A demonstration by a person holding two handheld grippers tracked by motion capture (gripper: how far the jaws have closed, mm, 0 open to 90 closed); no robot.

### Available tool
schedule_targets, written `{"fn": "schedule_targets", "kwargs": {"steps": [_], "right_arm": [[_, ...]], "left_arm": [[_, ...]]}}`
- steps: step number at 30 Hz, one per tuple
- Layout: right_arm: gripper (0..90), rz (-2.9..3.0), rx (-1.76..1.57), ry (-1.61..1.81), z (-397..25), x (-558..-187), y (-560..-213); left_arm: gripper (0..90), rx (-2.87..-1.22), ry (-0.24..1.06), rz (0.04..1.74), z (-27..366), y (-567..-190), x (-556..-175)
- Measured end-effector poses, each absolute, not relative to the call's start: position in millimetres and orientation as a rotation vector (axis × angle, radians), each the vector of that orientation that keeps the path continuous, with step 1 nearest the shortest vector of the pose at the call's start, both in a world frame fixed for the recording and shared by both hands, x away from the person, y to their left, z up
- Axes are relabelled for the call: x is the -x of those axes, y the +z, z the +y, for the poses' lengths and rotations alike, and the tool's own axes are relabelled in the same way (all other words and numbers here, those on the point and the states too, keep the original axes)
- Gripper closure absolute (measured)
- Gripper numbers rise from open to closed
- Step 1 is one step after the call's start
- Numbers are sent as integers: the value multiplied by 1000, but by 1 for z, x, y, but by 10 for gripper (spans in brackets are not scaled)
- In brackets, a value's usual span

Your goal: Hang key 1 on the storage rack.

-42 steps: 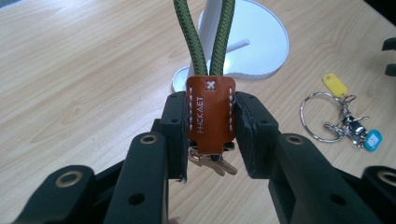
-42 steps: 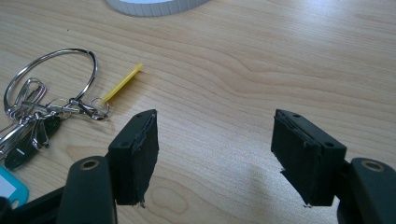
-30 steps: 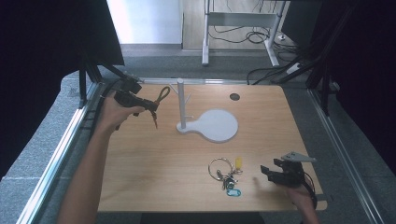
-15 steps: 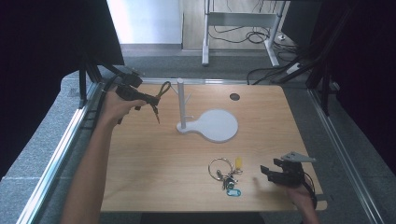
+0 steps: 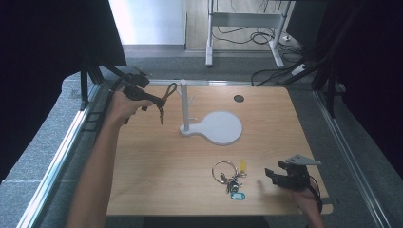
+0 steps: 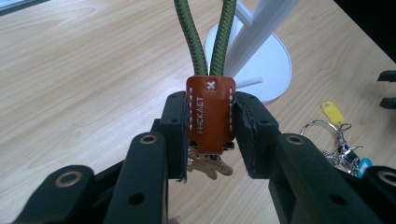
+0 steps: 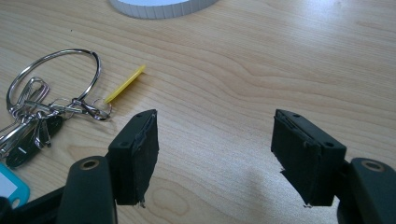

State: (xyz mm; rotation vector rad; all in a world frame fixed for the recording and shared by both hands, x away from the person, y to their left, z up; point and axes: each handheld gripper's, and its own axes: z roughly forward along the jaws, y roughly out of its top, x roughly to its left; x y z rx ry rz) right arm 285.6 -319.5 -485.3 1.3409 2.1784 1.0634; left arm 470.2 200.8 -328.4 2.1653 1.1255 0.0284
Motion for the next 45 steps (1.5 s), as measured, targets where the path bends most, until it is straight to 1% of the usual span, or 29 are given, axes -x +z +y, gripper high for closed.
{"fn": "schedule_targets", "kwargs": {"steps": [15,32,34,39,45], "right_arm": [[323,2173,-1343,1060,-319,-285,-485],[323,2178,-1345,1057,-319,-286,-486],[323,2177,-1345,1055,-319,-286,-487],[323,2172,-1347,1060,-319,-286,-487],[323,2174,-1342,1056,-318,-285,-486]], "left_arm": [[665,-2199,-19,1114,187,-351,-473],[641,-2217,26,1113,171,-364,-477],[629,-2224,32,1110,170,-367,-477],[563,-2234,41,1102,167,-366,-473],[528,-2214,96,1071,169,-359,-454]]}}
